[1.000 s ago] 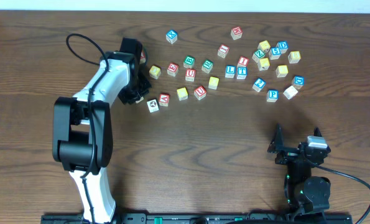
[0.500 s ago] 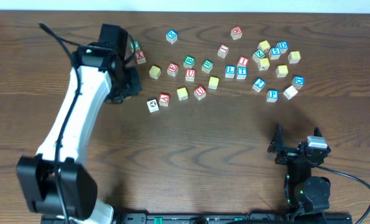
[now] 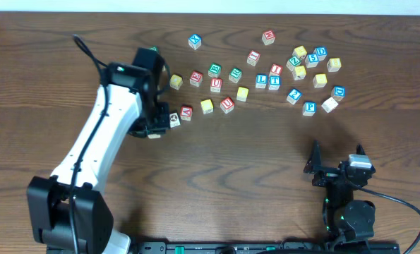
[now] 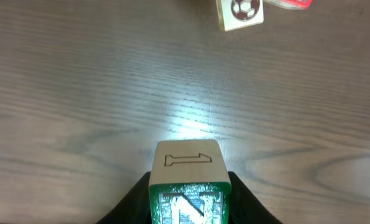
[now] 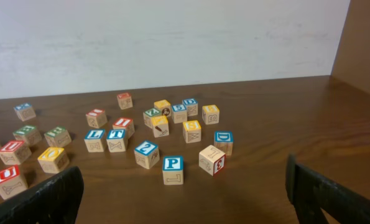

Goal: Spell out NEURIPS
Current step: 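Lift the N block and carry it toward the open table area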

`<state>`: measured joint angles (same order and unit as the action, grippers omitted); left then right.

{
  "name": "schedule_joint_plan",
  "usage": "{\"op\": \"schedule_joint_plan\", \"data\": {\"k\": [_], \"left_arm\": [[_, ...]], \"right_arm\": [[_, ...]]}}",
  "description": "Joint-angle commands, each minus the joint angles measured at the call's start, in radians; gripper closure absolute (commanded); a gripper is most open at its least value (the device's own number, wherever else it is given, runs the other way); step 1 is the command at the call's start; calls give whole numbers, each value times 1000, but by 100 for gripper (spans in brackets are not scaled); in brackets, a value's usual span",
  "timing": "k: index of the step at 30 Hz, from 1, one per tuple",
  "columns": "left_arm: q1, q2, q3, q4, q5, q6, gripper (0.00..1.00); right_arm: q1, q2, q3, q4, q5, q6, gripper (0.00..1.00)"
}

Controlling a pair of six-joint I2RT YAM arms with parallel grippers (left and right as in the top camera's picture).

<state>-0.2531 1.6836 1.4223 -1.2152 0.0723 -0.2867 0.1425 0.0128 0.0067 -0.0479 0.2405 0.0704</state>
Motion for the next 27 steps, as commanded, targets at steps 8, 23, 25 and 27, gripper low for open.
{"op": "schedule_joint_plan", "data": {"k": [8,23,25,27], "left_arm": [[-41,-2,-249,237,-6,19,85],[-41,-2,-321,447,-6,38,85],[-41,-2,-321,444,-6,47,85],[-41,-2,-321,443,-6,47,85]], "right_arm": [[1,-2,-1,-5,0,-8,1],[1,-2,-1,-5,0,-8,1],[1,-2,-1,-5,0,-8,1],[1,-2,-1,-5,0,-8,1]]}}
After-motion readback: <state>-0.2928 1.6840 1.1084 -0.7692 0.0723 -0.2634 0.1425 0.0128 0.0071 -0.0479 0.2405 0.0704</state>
